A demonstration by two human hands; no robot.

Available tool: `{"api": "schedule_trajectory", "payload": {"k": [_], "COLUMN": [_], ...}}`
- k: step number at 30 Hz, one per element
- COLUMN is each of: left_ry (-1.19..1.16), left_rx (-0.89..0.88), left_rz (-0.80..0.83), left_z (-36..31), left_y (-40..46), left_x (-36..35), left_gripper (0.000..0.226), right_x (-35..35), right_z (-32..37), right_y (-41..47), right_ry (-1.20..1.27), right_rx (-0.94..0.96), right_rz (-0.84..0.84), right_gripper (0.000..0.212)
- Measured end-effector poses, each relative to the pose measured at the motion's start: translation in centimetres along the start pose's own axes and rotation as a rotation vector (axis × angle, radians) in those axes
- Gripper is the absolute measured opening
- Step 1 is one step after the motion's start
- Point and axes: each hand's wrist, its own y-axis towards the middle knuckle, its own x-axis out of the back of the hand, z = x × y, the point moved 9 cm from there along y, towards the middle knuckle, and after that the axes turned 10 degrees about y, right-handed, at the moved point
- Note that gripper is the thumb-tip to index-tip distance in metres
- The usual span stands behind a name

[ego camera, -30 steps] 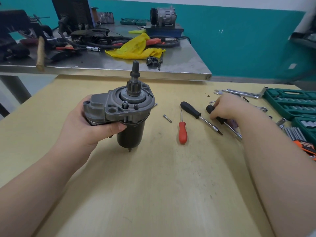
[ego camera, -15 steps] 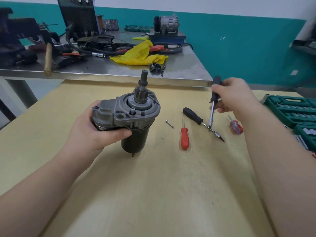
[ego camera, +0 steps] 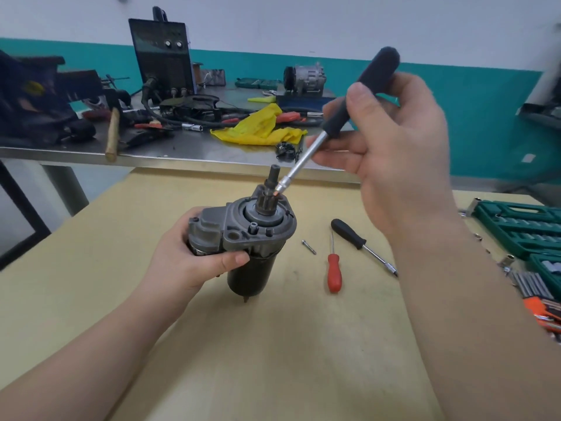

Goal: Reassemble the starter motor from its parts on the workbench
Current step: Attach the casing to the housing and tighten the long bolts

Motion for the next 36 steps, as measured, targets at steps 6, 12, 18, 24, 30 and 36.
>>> {"api": "schedule_trajectory", "payload": {"k": [6,12,18,24,30,36], "left_ry": [0.006,0.0,0.015,0.008,0.006,0.0], "left_rx": [0.02,0.024,0.03,0.026,0.026,0.034], "left_rz": [0.005,0.014,0.035,0.035,0.029,0.03], "left_z": [0.2,0.2,0.4,0.4,0.3,0.3], "left_y": [0.0,0.0,-0.2,-0.2,-0.1,-0.1], "left_x": [-0.1,-0.2,-0.3,-0.4,-0.4,-0.5], "left_gripper": [0.068,0.064,0.059,0.058,0.057,0.057], "right_x": [-2.7,-3.1,-2.9,-3.6,-3.8,-4.3], "right_z": [-1.0,-0.7,0.7,0.9,1.0,1.2], "right_y": [-1.1,-1.3,-1.7,-1.9,-2.0,-2.1], "right_ry": [-0.082,-0.143,-0.082,-0.147,-0.179,-0.225], "right_rx": [0.02,0.05,0.085,0.083,0.111,0.136], "right_rz": [0.086,0.127,0.098,0.146,0.166,0.198], "right_gripper": [0.018,0.019,0.017,0.019,0.021,0.021]}}
